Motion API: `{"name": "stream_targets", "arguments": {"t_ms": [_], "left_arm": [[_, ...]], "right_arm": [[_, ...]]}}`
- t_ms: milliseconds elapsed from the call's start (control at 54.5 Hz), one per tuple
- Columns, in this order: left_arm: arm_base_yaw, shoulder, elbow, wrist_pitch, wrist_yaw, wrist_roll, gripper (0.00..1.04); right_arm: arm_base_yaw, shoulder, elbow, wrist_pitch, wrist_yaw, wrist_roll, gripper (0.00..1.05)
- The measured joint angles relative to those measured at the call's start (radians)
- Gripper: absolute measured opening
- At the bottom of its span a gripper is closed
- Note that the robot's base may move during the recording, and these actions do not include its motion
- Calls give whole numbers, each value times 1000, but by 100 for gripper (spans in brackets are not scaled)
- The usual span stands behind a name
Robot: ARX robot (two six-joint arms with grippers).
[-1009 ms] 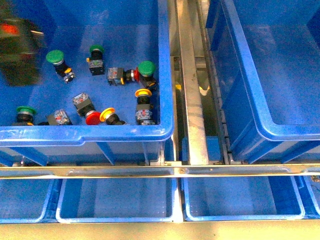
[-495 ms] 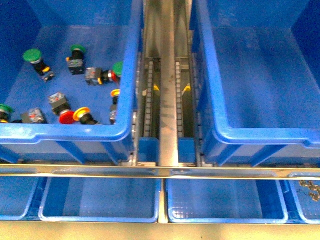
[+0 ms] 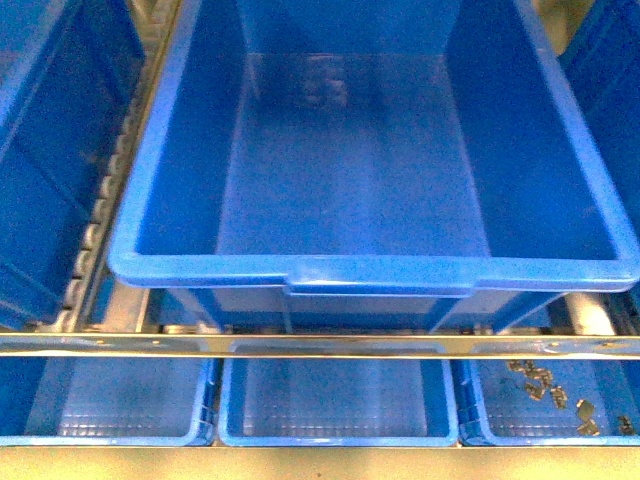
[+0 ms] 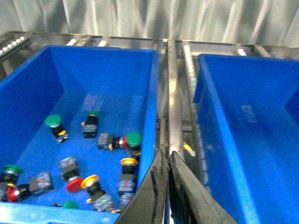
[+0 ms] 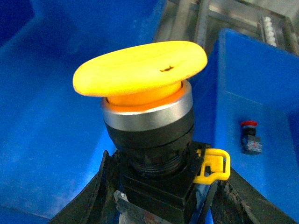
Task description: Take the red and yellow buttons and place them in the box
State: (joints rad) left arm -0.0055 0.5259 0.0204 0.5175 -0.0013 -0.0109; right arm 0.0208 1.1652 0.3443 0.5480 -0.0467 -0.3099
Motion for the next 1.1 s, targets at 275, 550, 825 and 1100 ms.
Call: {"name": "stream_targets", "arguments": {"t_ms": [275, 550, 825, 1100], "left_arm": [[1, -136, 0, -128, 0, 0, 3], [1, -230, 0, -221, 5, 0, 3], [2, -311, 0, -301, 2, 0, 3], [2, -504, 0, -511, 2, 1, 3]], "right_arm": [[43, 133, 70, 82, 54, 12, 42], [63, 169, 89, 90, 86, 29, 42], [96, 187, 103, 85, 96, 31, 42], [112, 203, 106, 85, 108, 40, 42]]}}
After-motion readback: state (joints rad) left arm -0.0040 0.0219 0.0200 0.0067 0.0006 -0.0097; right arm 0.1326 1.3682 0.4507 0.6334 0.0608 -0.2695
